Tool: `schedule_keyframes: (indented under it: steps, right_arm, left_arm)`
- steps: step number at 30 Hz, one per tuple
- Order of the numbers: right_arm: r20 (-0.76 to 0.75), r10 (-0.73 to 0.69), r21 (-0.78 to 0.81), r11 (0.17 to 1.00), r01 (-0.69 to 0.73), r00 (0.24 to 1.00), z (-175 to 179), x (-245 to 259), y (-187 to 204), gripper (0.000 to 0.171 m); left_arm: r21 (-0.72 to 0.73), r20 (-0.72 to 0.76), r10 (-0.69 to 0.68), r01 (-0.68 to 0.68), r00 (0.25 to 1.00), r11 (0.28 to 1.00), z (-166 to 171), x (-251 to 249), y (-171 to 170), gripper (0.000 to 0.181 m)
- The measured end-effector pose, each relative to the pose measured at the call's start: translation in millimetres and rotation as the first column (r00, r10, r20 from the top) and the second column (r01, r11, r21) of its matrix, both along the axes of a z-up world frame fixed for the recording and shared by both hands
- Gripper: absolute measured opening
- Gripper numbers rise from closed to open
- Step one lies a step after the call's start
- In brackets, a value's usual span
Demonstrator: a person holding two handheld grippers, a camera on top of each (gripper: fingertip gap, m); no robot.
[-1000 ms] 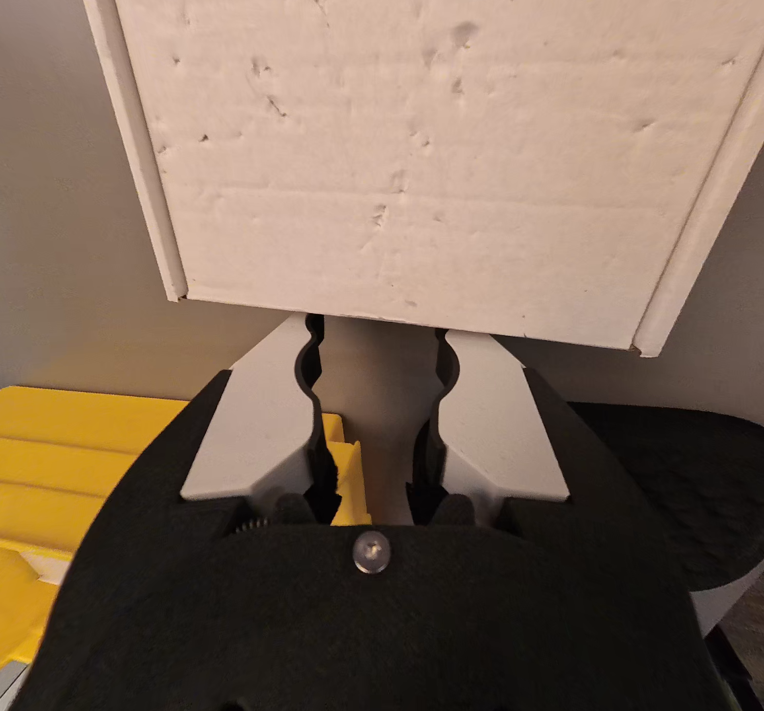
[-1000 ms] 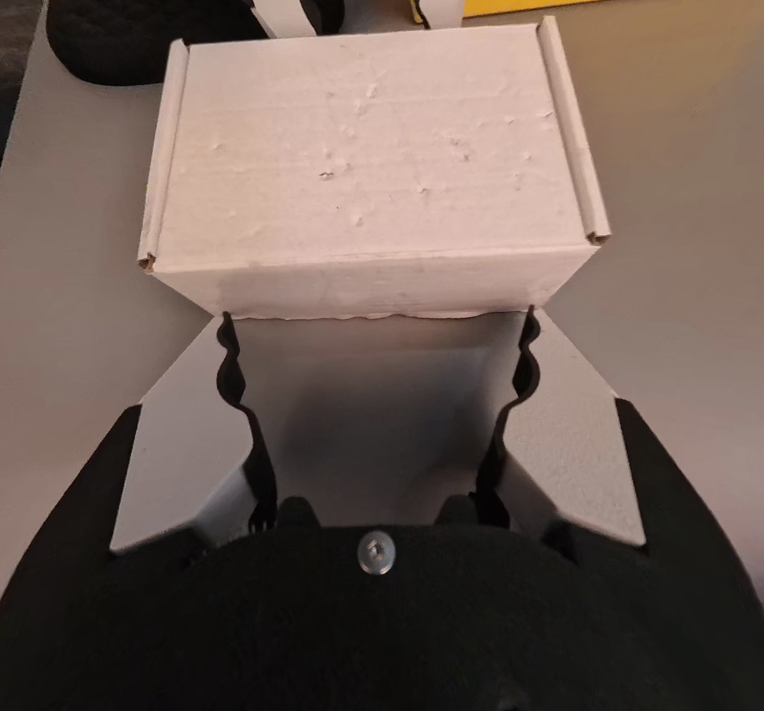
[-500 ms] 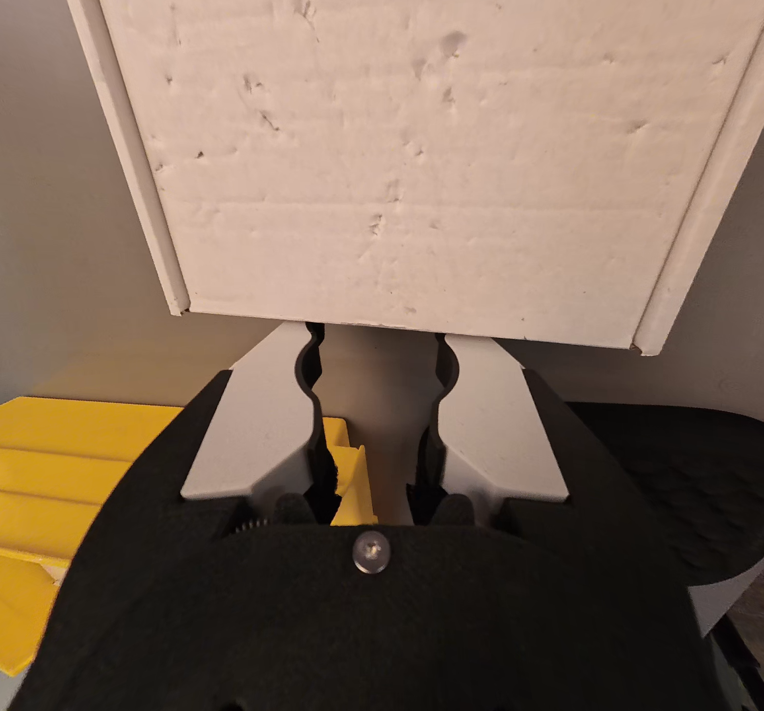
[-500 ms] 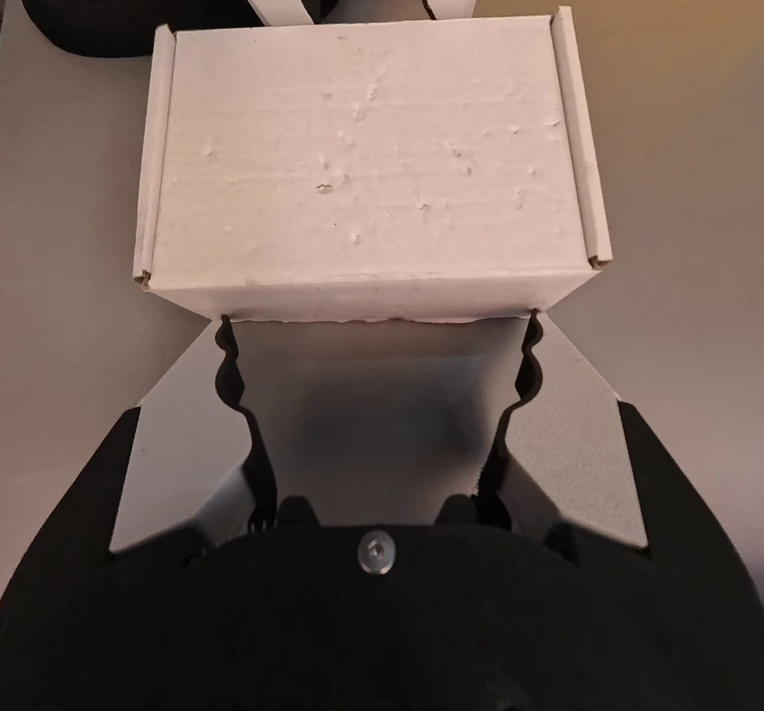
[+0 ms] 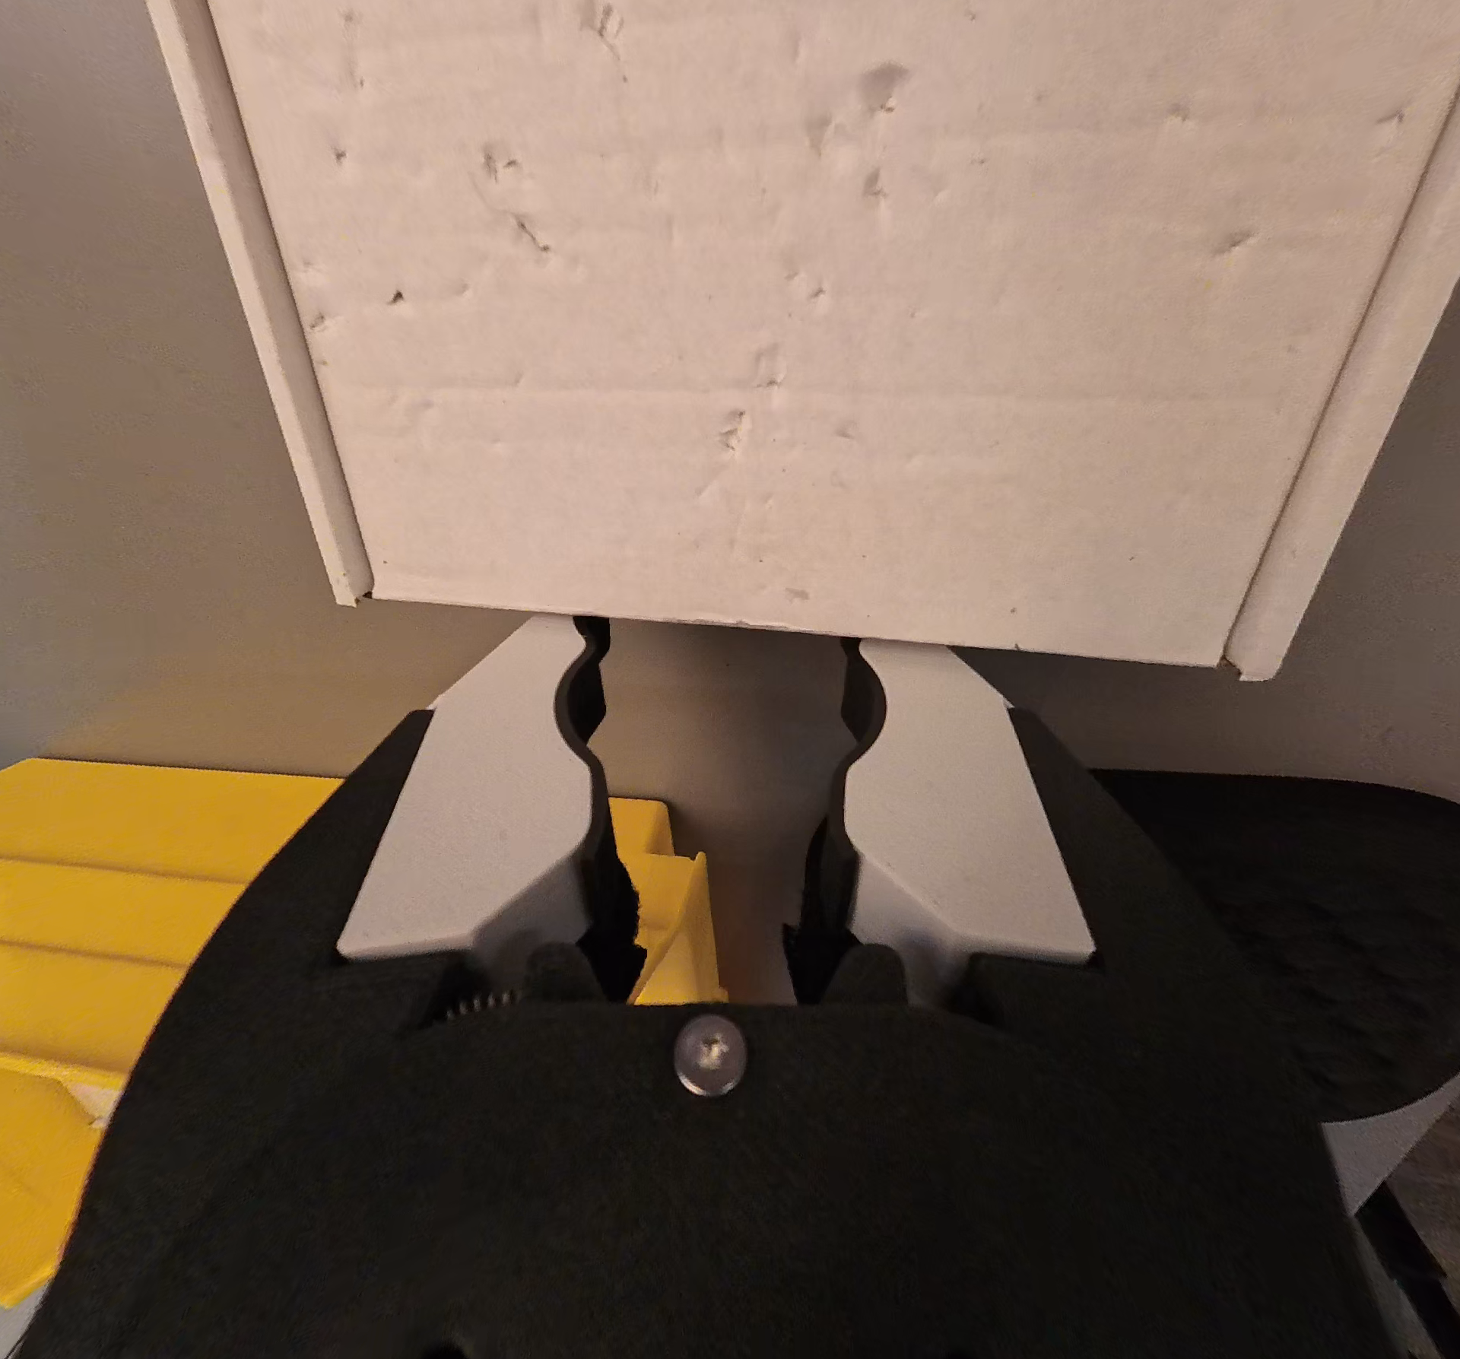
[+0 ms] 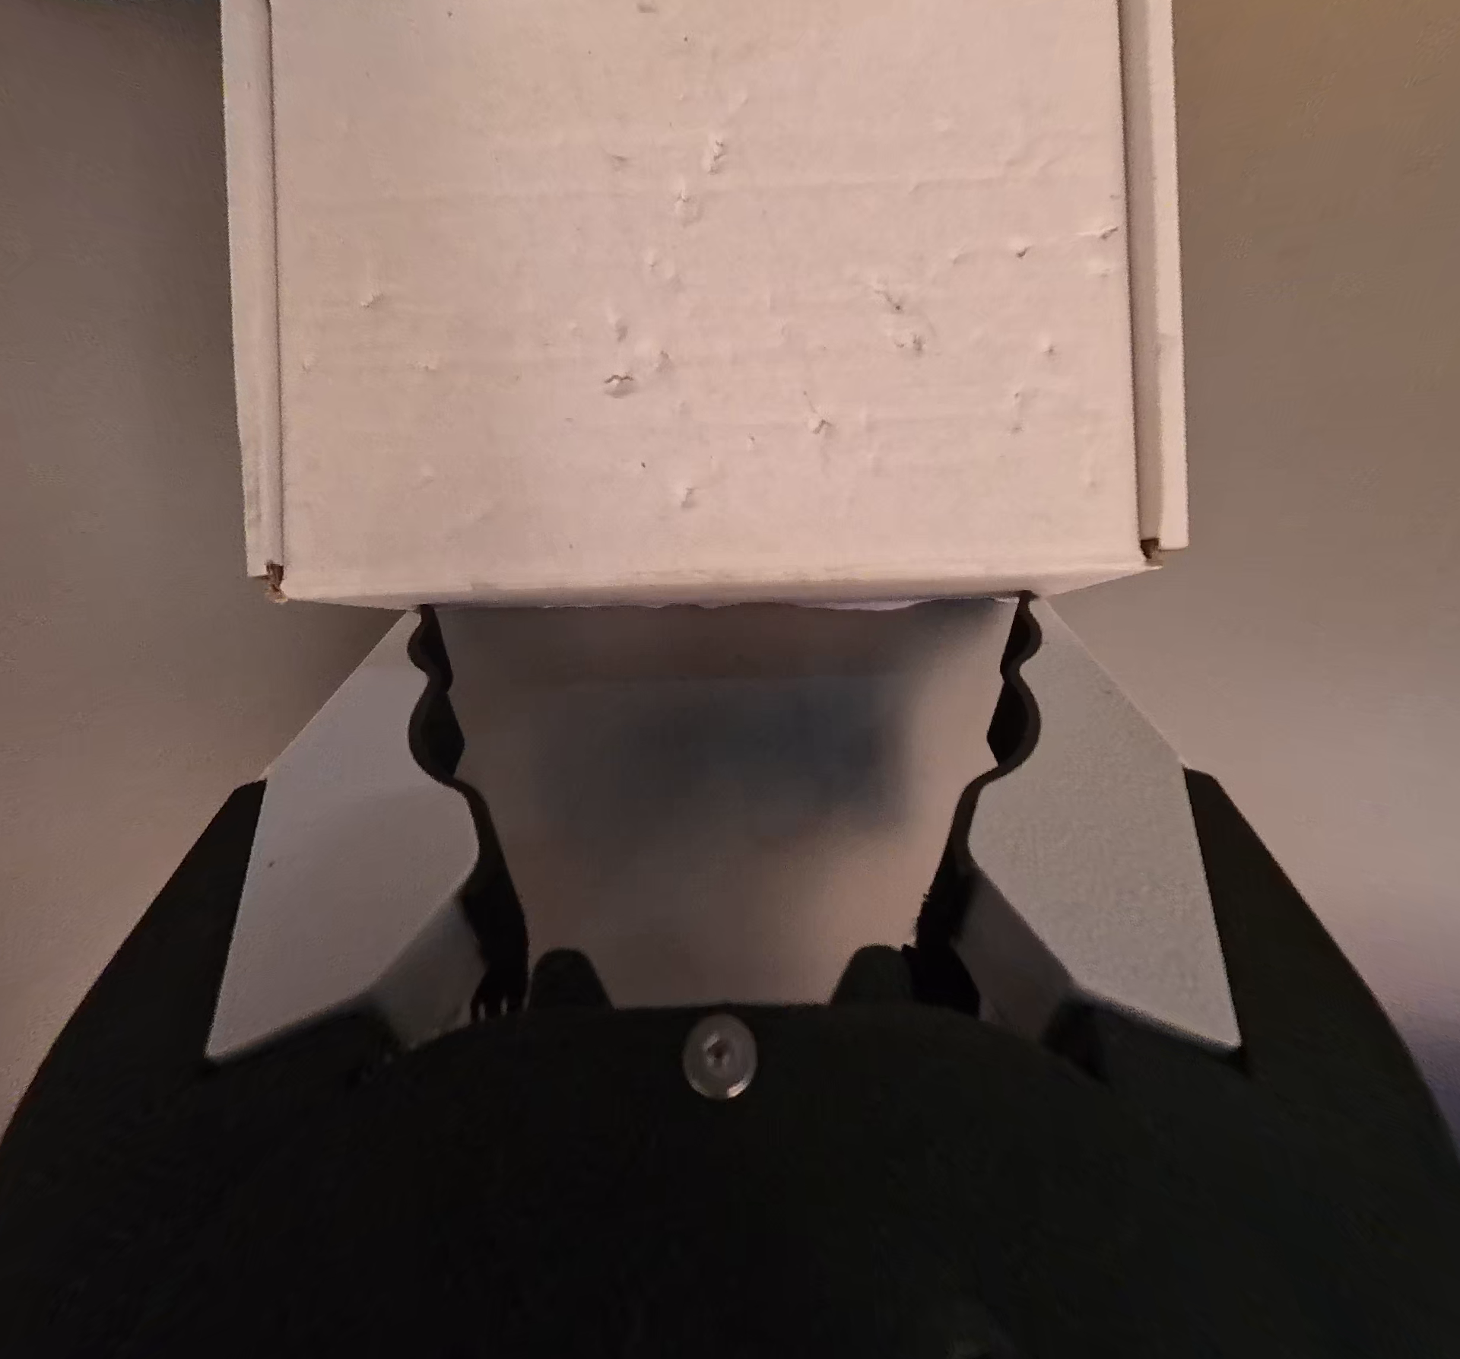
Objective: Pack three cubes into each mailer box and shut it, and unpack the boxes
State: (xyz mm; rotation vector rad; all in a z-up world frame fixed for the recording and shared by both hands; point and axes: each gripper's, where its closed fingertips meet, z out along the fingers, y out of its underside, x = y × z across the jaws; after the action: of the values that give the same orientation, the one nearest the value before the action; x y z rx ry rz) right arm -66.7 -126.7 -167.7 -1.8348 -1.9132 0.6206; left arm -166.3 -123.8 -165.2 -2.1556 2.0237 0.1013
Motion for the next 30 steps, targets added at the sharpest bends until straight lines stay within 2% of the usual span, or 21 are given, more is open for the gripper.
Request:
schedule_keyframes:
  steps: [6, 13, 30]
  right_arm:
    - [0.027, -0.004, 0.007, 1.000, 0.004, 1.000, 0.1, -0.4, -0.5, 0.136]
    - [-0.023, -0.008, -0.002, 1.000, 0.008, 1.000, -0.5, -1.4, 0.5, 0.137]
    - [-0.028, -0.011, -0.002, 1.000, 0.011, 1.000, -0.8, -6.6, 0.8, 0.137]
  left_arm:
    - [0.002, -0.035, -0.006, 0.006, 0.999, 1.000, -0.1, -1.2, 0.7, 0.057]
    - [0.004, -0.020, -0.007, 0.007, 1.000, 1.000, 0.0, -2.6, 1.3, 0.058]
    - [0.025, -0.023, 0.003, -0.002, 1.000, 1.000, 0.6, -9.0, 3.0, 0.059]
